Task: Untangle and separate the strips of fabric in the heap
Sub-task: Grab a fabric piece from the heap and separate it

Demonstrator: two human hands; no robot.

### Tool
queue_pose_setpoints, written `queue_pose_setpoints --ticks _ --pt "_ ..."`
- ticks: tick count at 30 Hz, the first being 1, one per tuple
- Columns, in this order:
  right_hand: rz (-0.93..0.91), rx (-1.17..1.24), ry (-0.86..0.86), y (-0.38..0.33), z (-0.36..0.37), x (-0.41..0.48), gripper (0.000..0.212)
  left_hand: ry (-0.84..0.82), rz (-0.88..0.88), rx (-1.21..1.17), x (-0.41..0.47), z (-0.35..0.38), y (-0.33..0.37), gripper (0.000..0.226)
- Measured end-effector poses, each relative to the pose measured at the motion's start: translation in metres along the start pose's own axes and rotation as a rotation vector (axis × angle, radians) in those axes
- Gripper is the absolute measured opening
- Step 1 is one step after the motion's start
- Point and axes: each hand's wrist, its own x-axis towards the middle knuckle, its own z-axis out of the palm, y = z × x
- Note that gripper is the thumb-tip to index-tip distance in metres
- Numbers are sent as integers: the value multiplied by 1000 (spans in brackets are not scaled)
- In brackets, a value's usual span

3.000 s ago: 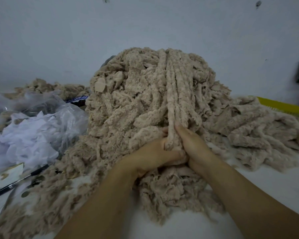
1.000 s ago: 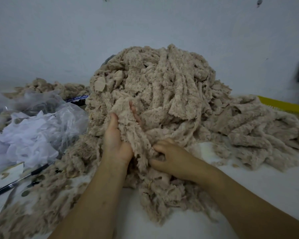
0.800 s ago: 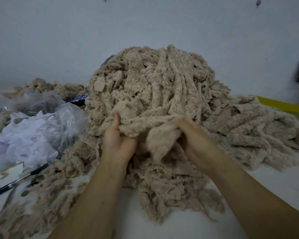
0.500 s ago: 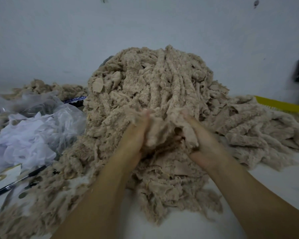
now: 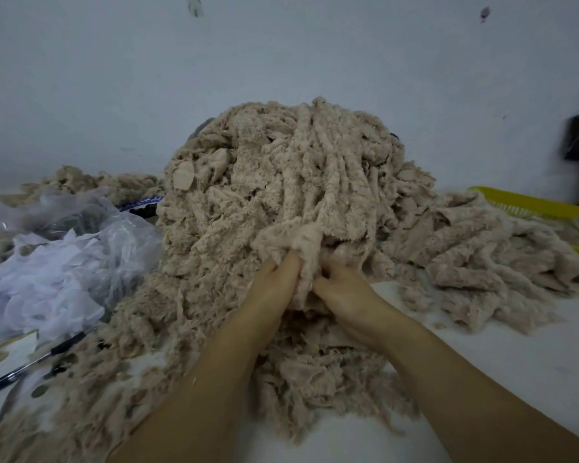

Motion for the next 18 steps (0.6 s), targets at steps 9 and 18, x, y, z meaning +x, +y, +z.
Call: queue_pose_setpoints --ticks 9,18 --pt "-69 819 576 -28 -88 12 28 -274 47 142 13 25 20 30" --pt "205 609 674 -1 -97 34 33 -296 212 474 48 85 8 20"
